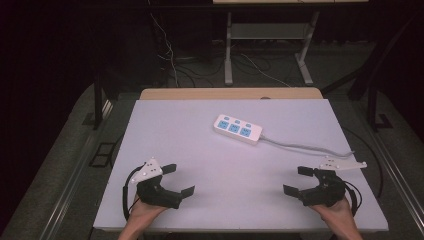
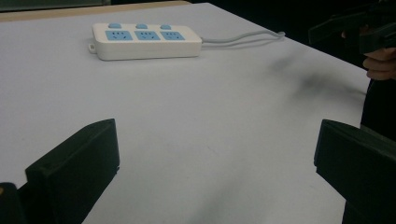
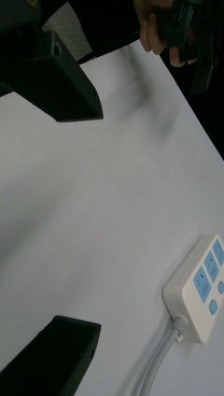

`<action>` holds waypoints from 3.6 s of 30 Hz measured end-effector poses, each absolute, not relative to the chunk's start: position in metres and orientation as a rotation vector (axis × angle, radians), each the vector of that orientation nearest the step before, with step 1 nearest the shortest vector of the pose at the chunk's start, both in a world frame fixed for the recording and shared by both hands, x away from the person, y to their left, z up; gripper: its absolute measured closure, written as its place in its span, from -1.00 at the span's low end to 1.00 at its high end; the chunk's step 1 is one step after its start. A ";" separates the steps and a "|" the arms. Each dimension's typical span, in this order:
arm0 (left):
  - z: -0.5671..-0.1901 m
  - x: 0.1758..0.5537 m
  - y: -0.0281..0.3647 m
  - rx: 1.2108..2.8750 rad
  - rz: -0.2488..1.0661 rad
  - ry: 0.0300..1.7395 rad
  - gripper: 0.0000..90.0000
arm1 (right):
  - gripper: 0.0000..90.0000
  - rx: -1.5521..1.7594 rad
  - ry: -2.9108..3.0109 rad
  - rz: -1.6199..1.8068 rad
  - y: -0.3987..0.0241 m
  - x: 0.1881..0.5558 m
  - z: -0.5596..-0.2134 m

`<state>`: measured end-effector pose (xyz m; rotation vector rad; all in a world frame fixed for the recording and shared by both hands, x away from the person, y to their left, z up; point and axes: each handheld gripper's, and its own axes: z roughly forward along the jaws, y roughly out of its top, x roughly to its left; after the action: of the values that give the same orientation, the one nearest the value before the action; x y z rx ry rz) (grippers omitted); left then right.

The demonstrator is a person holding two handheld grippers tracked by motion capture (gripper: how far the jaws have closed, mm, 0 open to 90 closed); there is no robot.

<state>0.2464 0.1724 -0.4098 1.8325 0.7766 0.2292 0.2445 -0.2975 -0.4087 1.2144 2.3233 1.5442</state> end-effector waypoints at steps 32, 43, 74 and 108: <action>-0.416 0.250 0.174 1.837 0.197 0.801 -1.00 | -1.00 1.213 2.407 1.459 -0.292 0.250 -0.406; -0.417 0.251 0.177 1.833 0.193 0.810 -1.00 | -1.00 1.216 2.464 1.418 -0.288 0.260 -0.401; -0.418 0.252 0.178 1.836 0.177 0.809 -1.00 | -1.00 1.127 2.554 1.348 -0.271 0.305 -0.361; -0.419 0.253 0.179 1.834 0.173 0.814 -1.00 | -1.00 1.066 2.634 1.299 -0.238 0.372 -0.327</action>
<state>0.2532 0.1790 -0.4188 1.8345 0.8138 0.1731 0.3723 -0.2379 -0.3274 1.0656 2.6337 1.2987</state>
